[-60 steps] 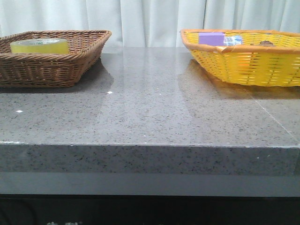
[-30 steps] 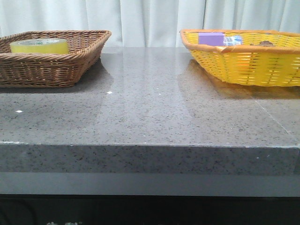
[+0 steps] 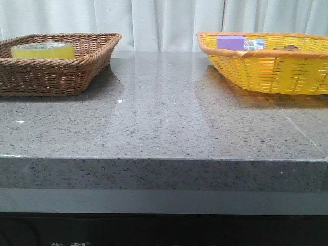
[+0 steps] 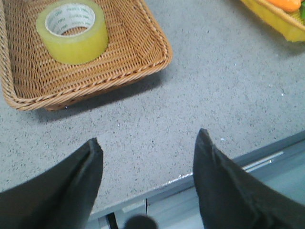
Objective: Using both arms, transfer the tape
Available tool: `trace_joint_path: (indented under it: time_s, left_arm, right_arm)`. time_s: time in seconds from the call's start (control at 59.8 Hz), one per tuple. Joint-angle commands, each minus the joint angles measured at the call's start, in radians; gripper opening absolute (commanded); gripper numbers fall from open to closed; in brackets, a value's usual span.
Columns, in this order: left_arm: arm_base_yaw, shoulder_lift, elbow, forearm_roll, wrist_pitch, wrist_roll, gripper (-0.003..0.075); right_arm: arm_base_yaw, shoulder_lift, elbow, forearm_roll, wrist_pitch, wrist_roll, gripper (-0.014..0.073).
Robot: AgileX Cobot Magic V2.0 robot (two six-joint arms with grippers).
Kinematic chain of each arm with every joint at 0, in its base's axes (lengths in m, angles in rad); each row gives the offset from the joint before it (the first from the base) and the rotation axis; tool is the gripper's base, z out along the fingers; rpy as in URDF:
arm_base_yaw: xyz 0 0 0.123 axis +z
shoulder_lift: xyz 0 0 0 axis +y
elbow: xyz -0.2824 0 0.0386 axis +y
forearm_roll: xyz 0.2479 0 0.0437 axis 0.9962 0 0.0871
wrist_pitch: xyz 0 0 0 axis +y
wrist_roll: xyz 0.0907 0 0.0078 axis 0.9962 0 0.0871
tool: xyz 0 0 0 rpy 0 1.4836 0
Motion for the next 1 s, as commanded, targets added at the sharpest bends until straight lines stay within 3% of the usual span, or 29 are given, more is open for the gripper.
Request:
trace_joint_path:
  time_s: [0.0, 0.167, 0.318, 0.501, 0.652, 0.719, 0.986]
  left_arm:
    - [-0.007, -0.035, 0.028, 0.0, -0.148, -0.013, 0.0419]
    - [-0.007, -0.046, 0.076, -0.005, -0.196, -0.013, 0.0419]
    - [-0.007, -0.046, 0.08, -0.013, -0.2, -0.013, 0.039]
    - [-0.007, -0.046, 0.08, -0.013, -0.209, -0.013, 0.0197]
    - [-0.007, -0.046, 0.08, -0.013, -0.217, -0.013, 0.0034]
    - [-0.007, -0.046, 0.08, -0.013, -0.219, -0.013, -0.0018]
    - [-0.007, -0.046, 0.08, -0.013, -0.214, -0.013, -0.002]
  right_arm:
    - [-0.002, -0.001, -0.025, 0.018, -0.067, 0.001, 0.0472]
    - [-0.002, -0.001, -0.025, 0.018, -0.067, 0.001, 0.0463]
    - [-0.002, -0.001, -0.025, 0.018, -0.067, 0.001, 0.0304]
    - [-0.002, -0.001, -0.025, 0.018, -0.067, 0.001, 0.0073]
    - [-0.002, -0.001, -0.025, 0.018, -0.067, 0.001, -0.006]
    - [-0.002, -0.001, -0.025, 0.018, -0.067, 0.001, -0.0069]
    - [-0.002, -0.001, -0.025, 0.017, -0.064, 0.001, -0.007]
